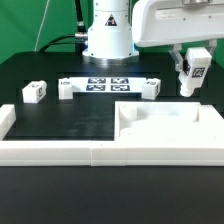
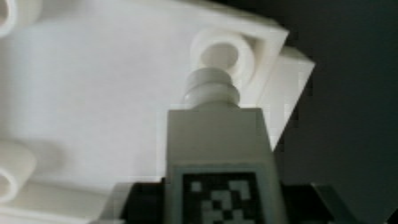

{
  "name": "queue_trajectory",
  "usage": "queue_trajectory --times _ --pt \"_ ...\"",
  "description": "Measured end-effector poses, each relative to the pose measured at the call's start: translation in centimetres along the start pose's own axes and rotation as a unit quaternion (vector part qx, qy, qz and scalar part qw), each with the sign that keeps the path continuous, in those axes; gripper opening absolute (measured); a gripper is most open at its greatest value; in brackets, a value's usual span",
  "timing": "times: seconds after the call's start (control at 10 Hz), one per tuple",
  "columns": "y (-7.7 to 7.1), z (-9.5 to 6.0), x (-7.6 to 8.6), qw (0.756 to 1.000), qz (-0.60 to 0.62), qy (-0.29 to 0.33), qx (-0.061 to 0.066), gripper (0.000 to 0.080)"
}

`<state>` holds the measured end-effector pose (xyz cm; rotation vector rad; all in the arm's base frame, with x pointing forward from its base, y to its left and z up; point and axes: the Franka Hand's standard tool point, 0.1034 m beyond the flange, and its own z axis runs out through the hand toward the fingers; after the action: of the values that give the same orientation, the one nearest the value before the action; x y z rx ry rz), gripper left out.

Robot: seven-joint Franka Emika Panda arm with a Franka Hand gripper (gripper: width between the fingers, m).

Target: Assemble one leg

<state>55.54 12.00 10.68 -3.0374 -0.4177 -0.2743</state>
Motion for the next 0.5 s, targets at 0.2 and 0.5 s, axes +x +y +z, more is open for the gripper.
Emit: queue_trajectory --times 0.2,0.5 --pt "0.6 0.4 2.8 1.000 -0.006 0.013 0.001 0.0287" --pt "1.0 0.8 4.5 0.999 -0.004 0.048 -0.001 0.0287"
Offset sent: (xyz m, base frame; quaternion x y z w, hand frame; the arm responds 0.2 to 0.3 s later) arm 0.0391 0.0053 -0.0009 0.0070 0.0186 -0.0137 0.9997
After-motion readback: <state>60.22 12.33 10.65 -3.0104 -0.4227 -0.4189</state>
